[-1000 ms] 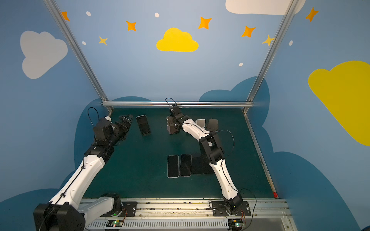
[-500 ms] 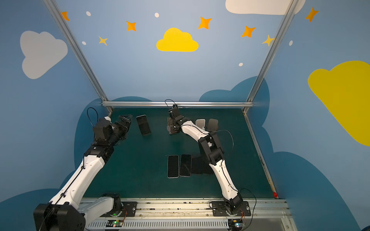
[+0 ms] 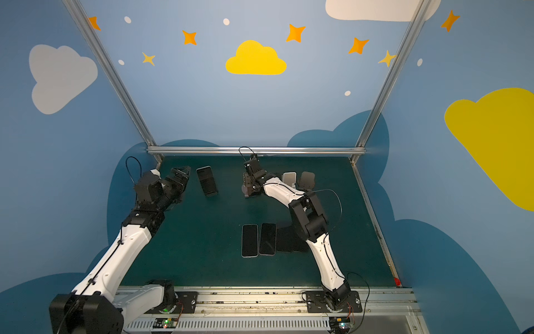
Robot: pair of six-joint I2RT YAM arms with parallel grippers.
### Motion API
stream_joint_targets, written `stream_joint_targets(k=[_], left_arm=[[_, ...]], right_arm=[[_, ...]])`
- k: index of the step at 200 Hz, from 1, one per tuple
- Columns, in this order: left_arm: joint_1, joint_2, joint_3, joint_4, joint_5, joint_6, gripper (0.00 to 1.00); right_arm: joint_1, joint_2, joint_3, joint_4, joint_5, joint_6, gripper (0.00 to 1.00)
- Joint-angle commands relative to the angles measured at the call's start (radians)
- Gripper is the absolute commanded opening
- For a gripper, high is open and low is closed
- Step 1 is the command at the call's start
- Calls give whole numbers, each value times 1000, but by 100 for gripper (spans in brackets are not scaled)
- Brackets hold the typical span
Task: Remove the phone from the phone stand
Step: 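Lower the right gripper and close it on the dark phone's top, then lift the dark phone out of the black stand toward the robot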
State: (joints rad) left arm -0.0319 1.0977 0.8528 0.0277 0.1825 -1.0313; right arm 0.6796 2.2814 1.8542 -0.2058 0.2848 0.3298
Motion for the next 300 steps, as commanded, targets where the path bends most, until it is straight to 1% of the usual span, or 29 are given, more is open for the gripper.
stream_joint_targets(k=[1, 71, 98, 124, 140, 161, 185, 194, 209, 227, 244, 250, 262, 280, 300], left_arm=[[7, -11, -9, 29, 7, -3, 100], [11, -7, -12, 34, 13, -7, 100], [14, -6, -10, 35, 19, -10, 100], [13, -3, -7, 6, 2, -10, 100], [9, 11, 2, -2, 17, 1, 100], [-33, 31, 42, -89, -10, 48, 100], [-125, 33, 98, -230, -110, 123, 100], [-137, 32, 101, -272, -99, 127, 100], [-132, 12, 85, -364, -69, 100, 100], [-129, -51, 27, -444, -46, 105, 100], [-129, -152, -65, -481, -46, 101, 100], [-127, -192, -107, -486, -50, 91, 100], [-127, -292, -198, -486, -54, 65, 100], [-127, -446, -325, -489, -71, 26, 100], [-126, -606, -428, -510, -81, -13, 100]], right_arm=[[8, -80, -9, 56, 15, -18, 71], [16, -137, -55, 74, 26, -37, 71], [29, -189, -108, 89, 31, -43, 70], [53, -239, -155, 83, 38, -46, 70], [71, -274, -193, 81, 52, -43, 70], [102, -327, -251, 79, 58, -32, 69], [149, -383, -314, 62, 58, -2, 69], [168, -402, -334, 55, 46, 0, 69], [203, -425, -355, 35, 44, 12, 70], [243, -438, -360, -12, 62, 42, 69], [274, -439, -361, -54, 18, 73, 68], [289, -438, -360, -72, 20, 81, 68], [316, -438, -353, -118, 49, 127, 68], [350, -432, -341, -176, 65, 161, 67], [382, -417, -317, -259, 59, 217, 67]])
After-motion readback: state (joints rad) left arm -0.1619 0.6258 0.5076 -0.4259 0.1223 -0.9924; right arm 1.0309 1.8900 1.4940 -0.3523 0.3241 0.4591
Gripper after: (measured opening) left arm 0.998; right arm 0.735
